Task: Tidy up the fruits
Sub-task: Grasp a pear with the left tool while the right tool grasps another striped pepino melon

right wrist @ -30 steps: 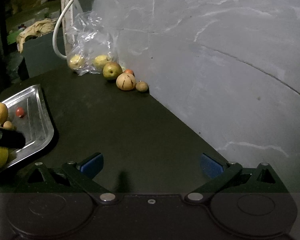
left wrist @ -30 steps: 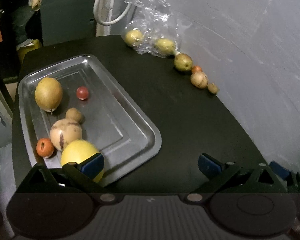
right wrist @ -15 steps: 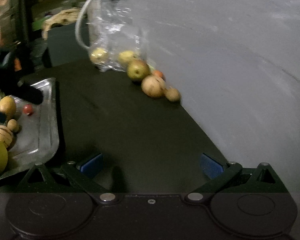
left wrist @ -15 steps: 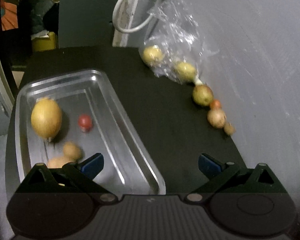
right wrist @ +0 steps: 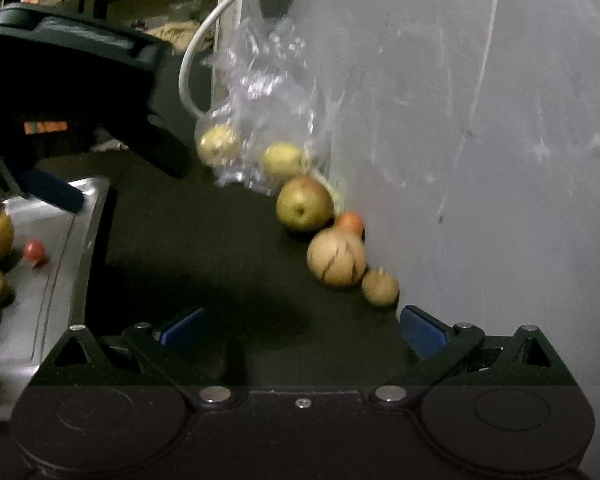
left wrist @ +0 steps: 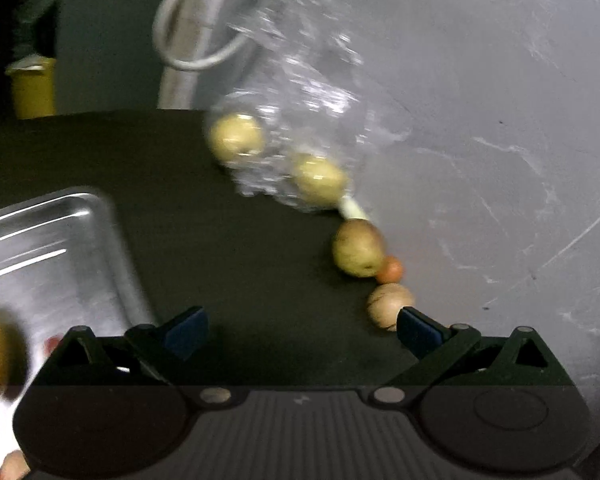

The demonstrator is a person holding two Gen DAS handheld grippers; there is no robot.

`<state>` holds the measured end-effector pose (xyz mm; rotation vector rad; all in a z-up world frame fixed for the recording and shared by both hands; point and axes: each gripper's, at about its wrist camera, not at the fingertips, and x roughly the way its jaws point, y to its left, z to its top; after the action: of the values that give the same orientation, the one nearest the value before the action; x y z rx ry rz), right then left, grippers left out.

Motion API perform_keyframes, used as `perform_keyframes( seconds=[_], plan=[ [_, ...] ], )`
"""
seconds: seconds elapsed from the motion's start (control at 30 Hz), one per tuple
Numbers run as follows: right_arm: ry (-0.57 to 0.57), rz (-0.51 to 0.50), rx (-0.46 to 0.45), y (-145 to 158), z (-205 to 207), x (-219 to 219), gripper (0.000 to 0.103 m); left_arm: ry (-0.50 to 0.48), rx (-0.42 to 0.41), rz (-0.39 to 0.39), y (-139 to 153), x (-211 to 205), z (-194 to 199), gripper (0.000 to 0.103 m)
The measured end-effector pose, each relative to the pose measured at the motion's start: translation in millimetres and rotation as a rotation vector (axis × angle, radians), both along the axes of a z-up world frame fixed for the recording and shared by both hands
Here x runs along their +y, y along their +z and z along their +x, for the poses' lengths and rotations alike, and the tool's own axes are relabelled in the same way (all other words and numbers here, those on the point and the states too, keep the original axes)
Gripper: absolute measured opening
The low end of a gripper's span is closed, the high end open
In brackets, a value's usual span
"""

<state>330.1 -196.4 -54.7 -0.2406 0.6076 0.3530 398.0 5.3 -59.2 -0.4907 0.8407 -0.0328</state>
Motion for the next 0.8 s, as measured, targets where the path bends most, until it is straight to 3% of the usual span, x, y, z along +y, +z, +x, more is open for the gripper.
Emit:
perform_keyframes(
  seconds=[0.1, 0.33, 0.7, 0.8],
  plan=[
    [-0.006, -0.046, -0.051, -0.4, 8.1, 11.5, 0.102, -0.068, -0.007, 0.049, -1.7, -11.0, 24.0, 0.102],
    [-0.059, -0.125, -0.057, -12.6, 27.3, 33.6, 0.100, -0.189, -0.014, 0.177, -9.7, -39.8, 78.4, 0.102],
    [-0.107, -0.021, -0.043, -16.2, 50.6, 31.2, 0.094, -0.230, 0.014, 0.218, -29.1, -56.3, 124.3, 0.102],
    [-0.131, 0.015, -0.042, -16.8, 54.0, 29.8, 0.090, -0.236, -0.001, 0.274, -29.2, -64.5, 130.7, 0.102]
  ],
)
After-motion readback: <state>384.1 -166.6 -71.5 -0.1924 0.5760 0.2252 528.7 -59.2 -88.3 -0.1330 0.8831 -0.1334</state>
